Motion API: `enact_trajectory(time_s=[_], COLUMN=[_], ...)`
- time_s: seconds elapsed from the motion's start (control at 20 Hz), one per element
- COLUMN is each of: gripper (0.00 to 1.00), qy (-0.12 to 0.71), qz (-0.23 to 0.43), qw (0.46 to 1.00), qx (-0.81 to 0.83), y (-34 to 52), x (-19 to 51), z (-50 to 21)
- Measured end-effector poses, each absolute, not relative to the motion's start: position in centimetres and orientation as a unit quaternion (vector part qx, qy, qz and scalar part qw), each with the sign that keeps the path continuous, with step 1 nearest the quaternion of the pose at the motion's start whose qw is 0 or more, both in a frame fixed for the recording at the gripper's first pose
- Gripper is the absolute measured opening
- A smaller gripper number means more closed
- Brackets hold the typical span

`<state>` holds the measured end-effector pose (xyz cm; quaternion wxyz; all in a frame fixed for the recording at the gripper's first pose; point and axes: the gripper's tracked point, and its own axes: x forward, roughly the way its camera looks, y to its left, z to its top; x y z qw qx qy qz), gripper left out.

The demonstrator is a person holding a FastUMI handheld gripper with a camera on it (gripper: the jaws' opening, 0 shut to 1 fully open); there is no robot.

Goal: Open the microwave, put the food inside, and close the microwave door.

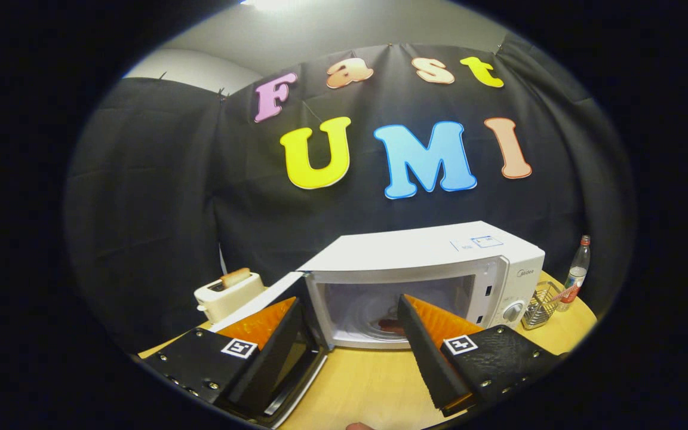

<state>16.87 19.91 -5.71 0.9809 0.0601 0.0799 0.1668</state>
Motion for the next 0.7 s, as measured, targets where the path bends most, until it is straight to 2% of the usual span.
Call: enact_trajectory(time_s=[0.35, 0.7], gripper=[0.98, 0.96], qy=[0.057, 0.055], qz=[0.238, 0.322], qw=[0.967, 0.943], qx=[0.074, 0.069], y=[26.6, 35.5], x=[7.5, 0.3], z=[-1.9, -1.4])
